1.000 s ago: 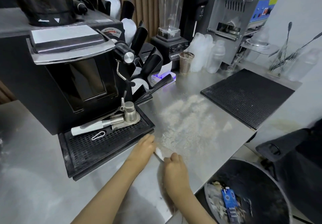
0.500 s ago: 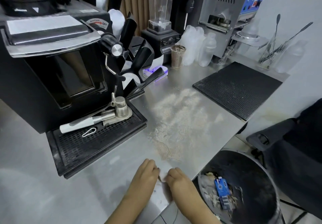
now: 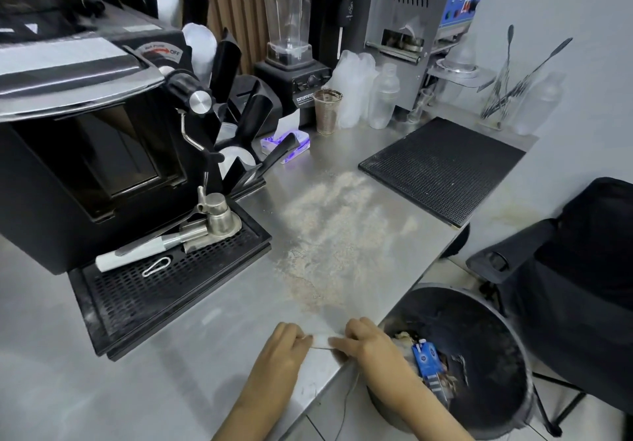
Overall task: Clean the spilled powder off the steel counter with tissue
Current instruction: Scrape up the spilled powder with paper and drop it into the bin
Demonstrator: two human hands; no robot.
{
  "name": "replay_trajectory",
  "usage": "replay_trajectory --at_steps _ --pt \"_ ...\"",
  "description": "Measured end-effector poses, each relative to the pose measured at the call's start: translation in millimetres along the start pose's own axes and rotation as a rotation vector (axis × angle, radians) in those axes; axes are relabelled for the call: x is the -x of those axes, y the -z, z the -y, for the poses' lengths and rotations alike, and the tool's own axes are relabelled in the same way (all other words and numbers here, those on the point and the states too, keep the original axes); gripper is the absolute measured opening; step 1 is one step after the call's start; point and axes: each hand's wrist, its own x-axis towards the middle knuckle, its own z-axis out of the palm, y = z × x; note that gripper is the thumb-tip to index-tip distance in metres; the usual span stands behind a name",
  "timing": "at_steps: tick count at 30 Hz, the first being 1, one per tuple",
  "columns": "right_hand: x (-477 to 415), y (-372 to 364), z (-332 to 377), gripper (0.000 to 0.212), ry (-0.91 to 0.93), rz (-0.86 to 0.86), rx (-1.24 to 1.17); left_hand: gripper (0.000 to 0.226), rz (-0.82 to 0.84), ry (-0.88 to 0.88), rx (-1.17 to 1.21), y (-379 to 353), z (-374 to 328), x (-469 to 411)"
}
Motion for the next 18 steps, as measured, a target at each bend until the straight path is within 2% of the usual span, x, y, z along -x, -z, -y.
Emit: replay_trajectory --at_steps 5,7,9,12,15,18 --pt "-12.3 0.5 -8.3 0.016 -0.141 0.059 -0.181 0.026 0.186 0.109 0.071 5.6 -19.3 -12.3" --pt "-24.7 6.4 -16.2 0.017 -0.224 0.061 -0.175 0.027 0.191 0.032 -0.003 2.4 -20.5 -27.5" --pt "-37.3 16.9 -17.7 0.022 -0.26 0.078 -0.148 0.022 0.191 0.076 0.045 2.9 -23.2 -42.9" --pt "-47.2 27.0 -10.9 0.018 -0.262 0.083 -0.075 0.017 0.146 0.205 0.117 10.4 -30.1 -57.6" --pt "-33.0 27.1 -0.8 0.018 -0.197 0.028 -0.04 0.016 0.123 0.18 0.108 17.3 -27.4 -40.7" --pt "-10.0 23.0 8.9 0.01 -0.217 0.1 -0.156 0.018 0.189 0.195 0.142 13.8 -14.7 -10.8"
